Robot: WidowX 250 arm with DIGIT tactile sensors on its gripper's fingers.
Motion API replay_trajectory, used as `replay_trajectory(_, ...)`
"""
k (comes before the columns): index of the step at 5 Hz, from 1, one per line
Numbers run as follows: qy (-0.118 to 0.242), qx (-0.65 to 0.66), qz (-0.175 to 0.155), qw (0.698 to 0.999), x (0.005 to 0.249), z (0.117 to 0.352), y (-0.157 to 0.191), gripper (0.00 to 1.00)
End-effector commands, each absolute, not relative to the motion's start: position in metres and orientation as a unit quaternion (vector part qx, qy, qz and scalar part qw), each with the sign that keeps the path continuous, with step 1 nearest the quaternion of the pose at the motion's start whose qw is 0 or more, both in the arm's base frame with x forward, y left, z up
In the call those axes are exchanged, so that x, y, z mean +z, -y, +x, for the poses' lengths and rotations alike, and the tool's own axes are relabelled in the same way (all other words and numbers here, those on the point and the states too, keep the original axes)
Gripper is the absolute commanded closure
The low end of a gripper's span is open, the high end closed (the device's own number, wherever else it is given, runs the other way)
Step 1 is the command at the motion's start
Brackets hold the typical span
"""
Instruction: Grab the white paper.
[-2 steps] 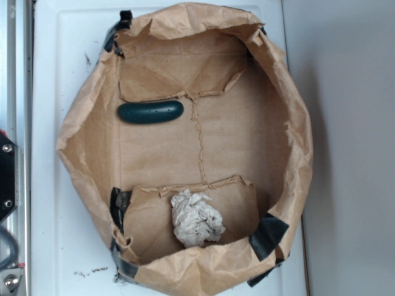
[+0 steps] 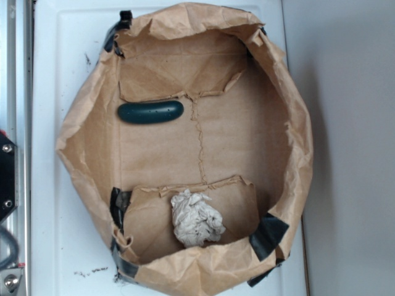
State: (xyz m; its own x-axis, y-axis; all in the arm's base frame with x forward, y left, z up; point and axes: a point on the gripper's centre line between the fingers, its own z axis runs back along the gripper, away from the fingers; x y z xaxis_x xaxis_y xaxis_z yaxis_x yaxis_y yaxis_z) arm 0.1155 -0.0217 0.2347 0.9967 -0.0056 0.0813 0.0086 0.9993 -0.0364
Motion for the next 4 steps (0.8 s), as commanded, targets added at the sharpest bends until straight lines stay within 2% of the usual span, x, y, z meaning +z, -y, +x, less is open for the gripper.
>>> replay_trajectory(1, 0.061, -0.069, -0.057, 0.994, 0.243, 0.209, -0.012, 0.00)
replay_trajectory(2, 0.119, -0.087, -0.093, 0.985, 0.275, 0.259, -0.021, 0.00)
replay_trajectory(4, 0.119, -0.087, -0.093, 0.985, 0.275, 0.259, -0.021, 0.00)
